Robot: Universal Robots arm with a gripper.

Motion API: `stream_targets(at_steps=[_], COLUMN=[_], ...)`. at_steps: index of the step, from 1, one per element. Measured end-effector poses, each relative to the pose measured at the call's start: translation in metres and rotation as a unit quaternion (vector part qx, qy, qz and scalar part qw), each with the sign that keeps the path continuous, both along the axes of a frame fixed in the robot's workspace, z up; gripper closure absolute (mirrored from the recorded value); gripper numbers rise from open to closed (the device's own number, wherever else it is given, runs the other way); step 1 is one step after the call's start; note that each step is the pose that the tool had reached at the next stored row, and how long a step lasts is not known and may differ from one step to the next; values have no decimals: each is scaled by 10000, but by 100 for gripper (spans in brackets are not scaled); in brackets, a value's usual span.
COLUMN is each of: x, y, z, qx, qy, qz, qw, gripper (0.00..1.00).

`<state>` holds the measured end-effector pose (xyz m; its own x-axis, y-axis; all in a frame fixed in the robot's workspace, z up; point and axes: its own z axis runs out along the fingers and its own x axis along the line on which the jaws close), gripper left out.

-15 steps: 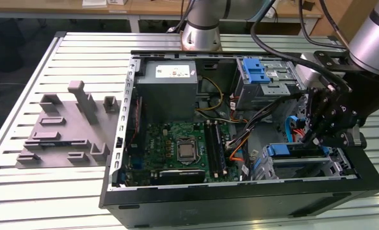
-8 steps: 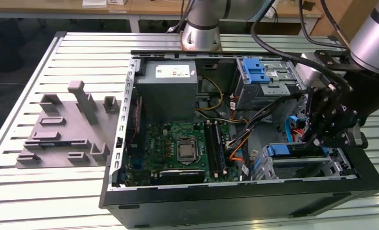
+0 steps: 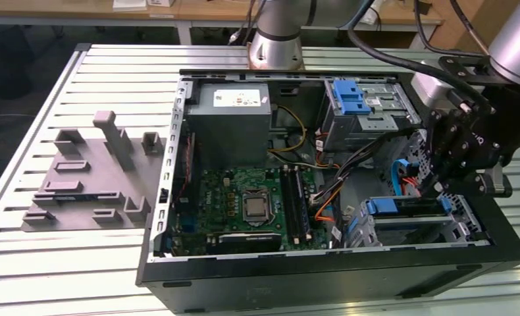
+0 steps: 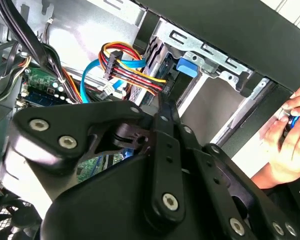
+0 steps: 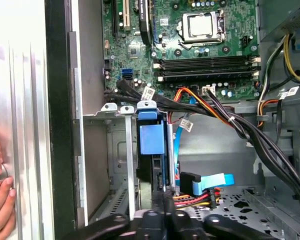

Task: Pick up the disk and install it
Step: 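Insert the first disk wire, then insert the second disk wire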

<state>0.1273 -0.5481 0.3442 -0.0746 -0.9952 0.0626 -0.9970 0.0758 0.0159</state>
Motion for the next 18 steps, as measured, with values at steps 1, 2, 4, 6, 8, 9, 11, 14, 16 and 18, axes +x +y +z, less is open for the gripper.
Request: stream_targets(at_steps=[1, 2, 4, 6, 8, 9, 11, 14, 16, 18], x=[0, 0, 0, 0, 0, 0, 0, 0, -1, -9], y=[0, 0, 0, 0, 0, 0, 0, 0, 0, 0], z=[0, 0, 1, 2, 2, 3, 3, 3, 3, 4], qx=[0, 0, -1, -1, -1, -1, -1, -1, -1, -2], qy=[0, 0, 0, 0, 0, 0, 0, 0, 0, 0], qz=[0, 0, 0, 0, 0, 0, 0, 0, 0, 0], qw=[10000, 10000, 10000, 10000, 10000, 10000, 10000, 10000, 10000, 10000], gripper=[85, 89, 89, 89, 89, 89, 89, 89, 89, 89])
